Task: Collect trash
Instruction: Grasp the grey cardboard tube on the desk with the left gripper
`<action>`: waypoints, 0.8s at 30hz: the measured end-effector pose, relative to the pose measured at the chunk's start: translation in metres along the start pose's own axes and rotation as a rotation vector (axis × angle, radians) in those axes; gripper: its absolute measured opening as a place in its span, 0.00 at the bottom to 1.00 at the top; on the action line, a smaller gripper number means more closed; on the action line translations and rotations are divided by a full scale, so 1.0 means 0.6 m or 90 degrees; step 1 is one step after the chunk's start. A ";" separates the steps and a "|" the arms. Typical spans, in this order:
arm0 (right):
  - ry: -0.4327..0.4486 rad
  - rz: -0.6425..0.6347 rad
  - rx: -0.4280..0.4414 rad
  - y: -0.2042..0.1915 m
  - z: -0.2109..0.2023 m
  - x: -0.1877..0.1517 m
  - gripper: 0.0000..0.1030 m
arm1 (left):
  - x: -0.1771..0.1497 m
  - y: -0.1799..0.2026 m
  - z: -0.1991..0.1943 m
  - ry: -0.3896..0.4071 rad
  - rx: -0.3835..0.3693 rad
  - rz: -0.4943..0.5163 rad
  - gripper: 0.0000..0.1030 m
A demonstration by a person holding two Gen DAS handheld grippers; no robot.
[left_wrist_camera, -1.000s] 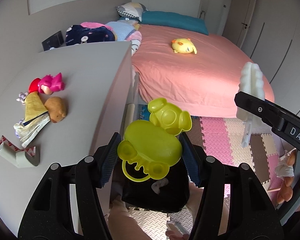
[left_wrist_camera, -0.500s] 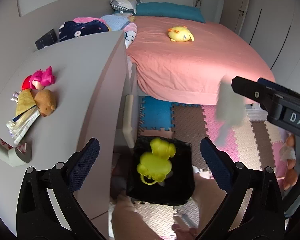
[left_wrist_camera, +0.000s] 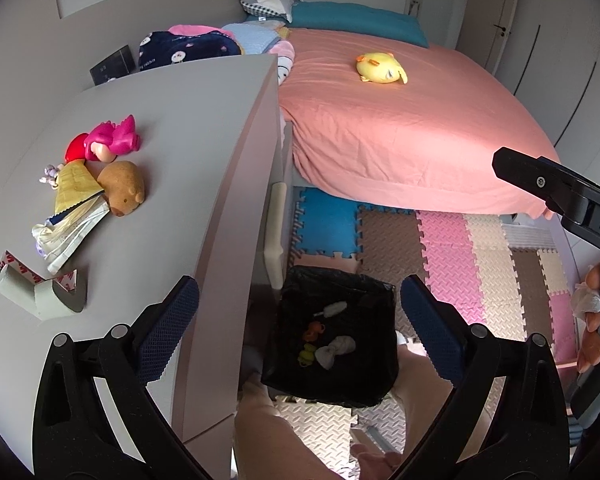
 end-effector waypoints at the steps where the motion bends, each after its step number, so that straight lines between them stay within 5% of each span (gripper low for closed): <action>1: -0.001 -0.001 0.002 -0.003 0.001 0.000 0.85 | -0.001 -0.001 -0.001 0.000 0.001 0.000 0.94; 24: -0.004 -0.065 0.078 -0.135 0.030 -0.002 0.85 | -0.034 -0.133 -0.044 0.029 0.067 -0.092 0.94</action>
Point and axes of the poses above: each gripper's, at about its wrist camera, not at the fingertips, and z roughly the way its jaws point, y to its right, x to its top, the point moved 5 cm from there along z, roughly the way its jaws point, and after that the axes turned 5 degrees about -y, right-handed, at the moved point
